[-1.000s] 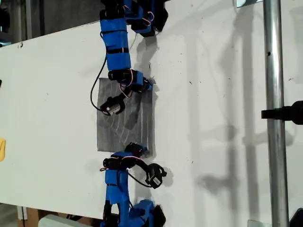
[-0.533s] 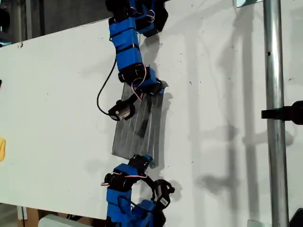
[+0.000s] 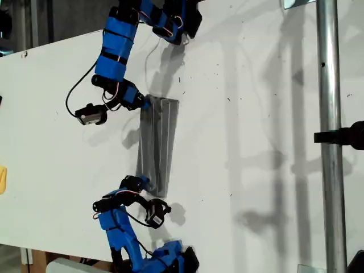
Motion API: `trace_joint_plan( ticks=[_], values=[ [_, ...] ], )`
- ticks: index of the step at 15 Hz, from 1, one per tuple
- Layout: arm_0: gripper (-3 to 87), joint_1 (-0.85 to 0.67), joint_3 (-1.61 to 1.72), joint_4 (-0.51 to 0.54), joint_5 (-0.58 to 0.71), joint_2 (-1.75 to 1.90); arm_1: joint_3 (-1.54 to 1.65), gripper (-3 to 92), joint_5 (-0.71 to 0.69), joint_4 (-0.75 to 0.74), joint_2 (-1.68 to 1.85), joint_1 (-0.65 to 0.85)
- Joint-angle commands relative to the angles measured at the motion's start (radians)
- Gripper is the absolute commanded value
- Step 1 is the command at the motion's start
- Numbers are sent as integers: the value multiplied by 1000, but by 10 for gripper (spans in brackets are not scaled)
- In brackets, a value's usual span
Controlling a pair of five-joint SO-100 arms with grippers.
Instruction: Grasp corners of a towel and fold twice.
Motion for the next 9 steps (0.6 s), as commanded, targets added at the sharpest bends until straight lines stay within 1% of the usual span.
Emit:
trace_joint_plan(
  ticks=[1, 3, 5, 6, 9],
  values=[
    [-24, -107, -186, 23, 87, -74, -35, -2, -133, -26, 77, 135],
    [-24, -153, -311, 69, 118, -120, -74, -2, -189, -26, 133, 172],
    [-22, -144, -305, 81, 132, -120, -46, -2, -178, -23, 187, 112],
    [-22, -132, -273, 80, 124, -120, -15, -2, -149, -28, 179, 55],
    [-24, -84, -181, 57, 80, -127, 126, -2, -23, -114, 107, -81]
  ],
)
